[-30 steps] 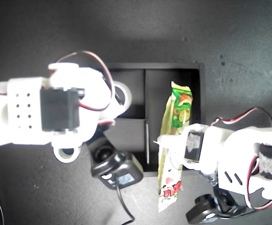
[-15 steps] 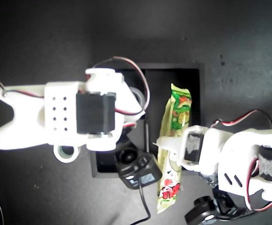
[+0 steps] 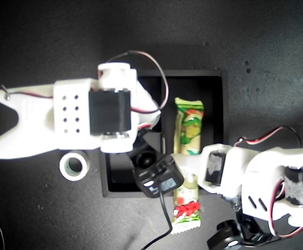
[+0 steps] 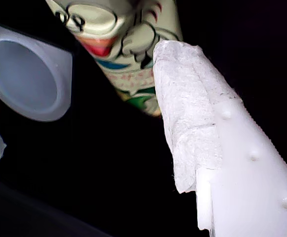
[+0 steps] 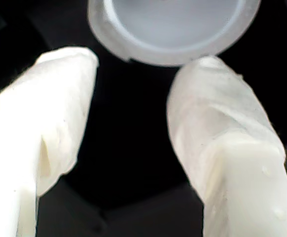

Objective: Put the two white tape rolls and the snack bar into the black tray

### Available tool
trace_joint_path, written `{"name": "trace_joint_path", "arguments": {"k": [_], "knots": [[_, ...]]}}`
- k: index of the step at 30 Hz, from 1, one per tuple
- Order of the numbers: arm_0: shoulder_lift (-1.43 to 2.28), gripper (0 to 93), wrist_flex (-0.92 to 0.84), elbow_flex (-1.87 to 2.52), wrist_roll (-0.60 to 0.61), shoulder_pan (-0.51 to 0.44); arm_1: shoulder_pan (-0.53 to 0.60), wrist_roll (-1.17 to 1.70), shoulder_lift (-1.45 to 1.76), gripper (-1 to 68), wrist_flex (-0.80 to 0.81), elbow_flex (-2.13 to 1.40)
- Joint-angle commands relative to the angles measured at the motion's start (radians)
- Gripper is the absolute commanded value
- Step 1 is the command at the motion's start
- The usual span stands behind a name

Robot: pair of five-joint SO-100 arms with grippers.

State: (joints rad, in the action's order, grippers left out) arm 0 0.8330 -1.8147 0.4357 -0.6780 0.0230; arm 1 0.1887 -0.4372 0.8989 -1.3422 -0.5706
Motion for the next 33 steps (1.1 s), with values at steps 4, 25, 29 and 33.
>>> {"name": "trace_joint_path", "arguments": {"k": [4, 25, 29, 33], "knots": [[0.305, 14.5, -0.018, 0.126, 0.017, 0.031, 0.003, -0.012, 0.009, 24.5, -0.035, 0.023], [1.749, 15.5, 0.454, 1.721, -0.523, -0.327, -0.149, -0.383, 0.442, 0.0, -0.459, -0.253], [1.753, 15.4, 0.618, 1.847, -0.546, -0.350, -0.140, -0.477, 0.612, -0.1, -0.459, -0.425], [1.657, 15.9, 0.741, 1.875, -0.565, -0.377, -0.107, -0.555, 0.764, -0.1, -0.457, -0.569]]}}
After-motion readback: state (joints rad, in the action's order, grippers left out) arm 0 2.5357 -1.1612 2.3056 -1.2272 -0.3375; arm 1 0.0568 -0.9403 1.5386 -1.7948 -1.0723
